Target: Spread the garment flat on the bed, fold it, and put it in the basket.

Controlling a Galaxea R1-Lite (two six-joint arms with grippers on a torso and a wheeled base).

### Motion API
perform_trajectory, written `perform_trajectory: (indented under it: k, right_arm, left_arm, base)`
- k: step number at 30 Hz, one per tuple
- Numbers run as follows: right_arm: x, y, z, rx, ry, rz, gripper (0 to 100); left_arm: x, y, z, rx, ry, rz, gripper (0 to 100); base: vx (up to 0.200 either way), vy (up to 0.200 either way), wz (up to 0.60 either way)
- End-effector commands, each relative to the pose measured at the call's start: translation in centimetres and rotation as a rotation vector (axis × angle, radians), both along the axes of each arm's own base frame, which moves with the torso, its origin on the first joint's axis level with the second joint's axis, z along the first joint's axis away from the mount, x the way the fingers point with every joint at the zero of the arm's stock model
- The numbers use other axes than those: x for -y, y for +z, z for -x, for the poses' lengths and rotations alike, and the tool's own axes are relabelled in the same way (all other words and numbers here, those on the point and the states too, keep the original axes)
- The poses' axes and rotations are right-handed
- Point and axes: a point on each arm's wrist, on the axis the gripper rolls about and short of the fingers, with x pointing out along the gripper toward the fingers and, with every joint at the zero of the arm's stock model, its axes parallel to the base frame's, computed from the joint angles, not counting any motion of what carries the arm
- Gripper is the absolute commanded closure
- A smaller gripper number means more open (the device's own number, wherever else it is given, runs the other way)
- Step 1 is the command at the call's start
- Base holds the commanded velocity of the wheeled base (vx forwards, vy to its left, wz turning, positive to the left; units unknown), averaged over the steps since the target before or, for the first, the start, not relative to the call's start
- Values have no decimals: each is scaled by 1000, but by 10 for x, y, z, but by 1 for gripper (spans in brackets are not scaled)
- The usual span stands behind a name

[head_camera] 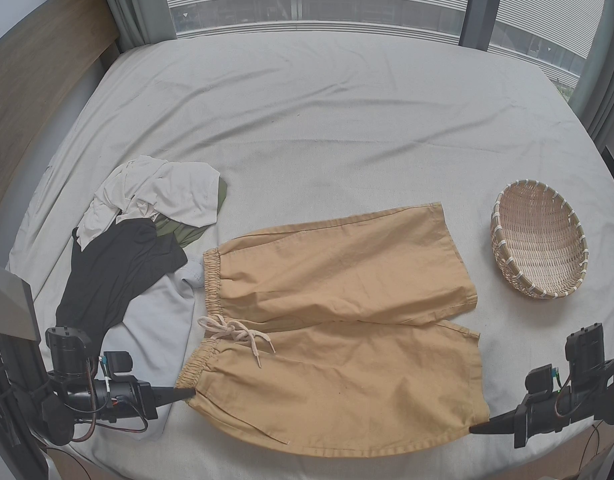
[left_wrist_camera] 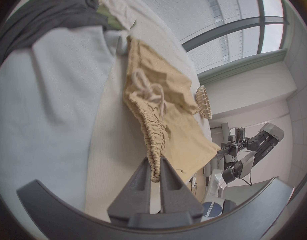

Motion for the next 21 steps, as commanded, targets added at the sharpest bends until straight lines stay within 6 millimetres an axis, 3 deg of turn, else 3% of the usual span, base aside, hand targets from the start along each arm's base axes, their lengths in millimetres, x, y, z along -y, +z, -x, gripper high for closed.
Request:
perform_trajectory:
  k: [1,10,21]
  right_arm:
    - [-2,22,-16,131,-7,-31,100]
    - [-9,62,-43,257,-41,-121,100]
    - [-7,69,-50,276,-41,-152,100]
  left_arm:
    - [-1,6,0,42,9,19,100]
    - [1,10,-2,98,-9,17,100]
    - [0,19,-13,164,-11,25,100]
  base:
    - [0,0,0]
    - [0,0,0]
    - [0,0,0]
